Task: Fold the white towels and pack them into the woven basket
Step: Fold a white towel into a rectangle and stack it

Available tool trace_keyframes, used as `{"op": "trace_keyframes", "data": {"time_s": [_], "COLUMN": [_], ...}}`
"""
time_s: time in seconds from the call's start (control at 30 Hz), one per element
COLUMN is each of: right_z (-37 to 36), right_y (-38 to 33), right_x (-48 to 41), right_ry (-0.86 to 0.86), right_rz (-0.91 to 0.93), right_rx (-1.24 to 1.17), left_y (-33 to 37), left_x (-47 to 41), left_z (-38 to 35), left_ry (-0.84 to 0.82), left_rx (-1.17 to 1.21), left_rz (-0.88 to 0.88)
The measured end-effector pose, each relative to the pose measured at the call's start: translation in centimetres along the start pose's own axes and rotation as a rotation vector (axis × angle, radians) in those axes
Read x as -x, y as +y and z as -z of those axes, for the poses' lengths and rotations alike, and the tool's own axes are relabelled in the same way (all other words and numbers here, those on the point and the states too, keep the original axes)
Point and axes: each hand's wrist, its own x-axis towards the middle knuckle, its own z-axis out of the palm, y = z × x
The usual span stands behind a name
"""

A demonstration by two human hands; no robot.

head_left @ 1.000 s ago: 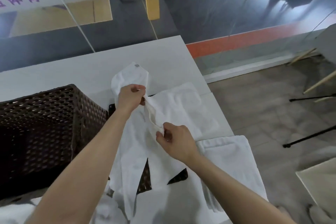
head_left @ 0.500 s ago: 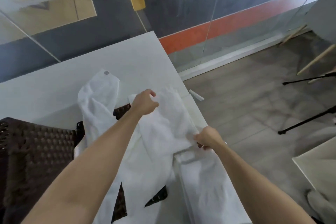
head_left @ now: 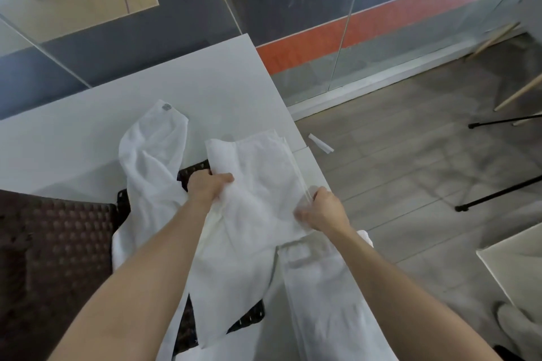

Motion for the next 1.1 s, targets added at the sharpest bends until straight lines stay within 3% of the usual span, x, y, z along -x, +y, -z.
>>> {"op": "trace_keyframes", "data": {"time_s": [0.1,0.2,0.4,0.5,0.63,0.8,0.87,0.97,1.1], "right_z": [-1.7,-2.4,1.2,4.2,7.2,9.4,9.4,8.5,8.0], "right_y": [-0.2,-0.8,-2.8,-4.7,-8.5,-13.7,-14.9,-15.8,-17.2], "right_x": [0.5,1.2,-0.5,-0.9,-1.2,1.4,3.1,4.8,6.7], "right_ry": [0.206,0.208,0.152,0.05,-0.143,-0.597,-0.703,-0.696,-0.457], "right_rz": [0.25,0.438,0.222,0.173,0.202,0.322,0.372,0.434,0.518], "right_rx": [0.137,0.072,-0.387,-0.66,-0.83,-0.917,-0.935,-0.882,-0.747], "left_y": [1.6,2.2,5.6,6.6,7.1,6.6,5.7,3.6,1.9], "left_x": [2.0,2.4,6.7,8.4,11.2,13.9,14.0,13.6,14.1], "left_z": [-0.3,0.2,2.7,4.8,8.4,13.4,15.3,17.6,19.6], "left_ry": [0.012,-0.02,-0.093,-0.089,-0.153,-0.227,-0.244,-0.306,-0.248], "left_rx": [0.036,0.082,0.271,0.316,0.369,0.332,0.315,0.337,0.312], "left_rz": [-0.084,-0.193,-0.339,-0.387,-0.455,-0.516,-0.525,-0.485,-0.535]}}
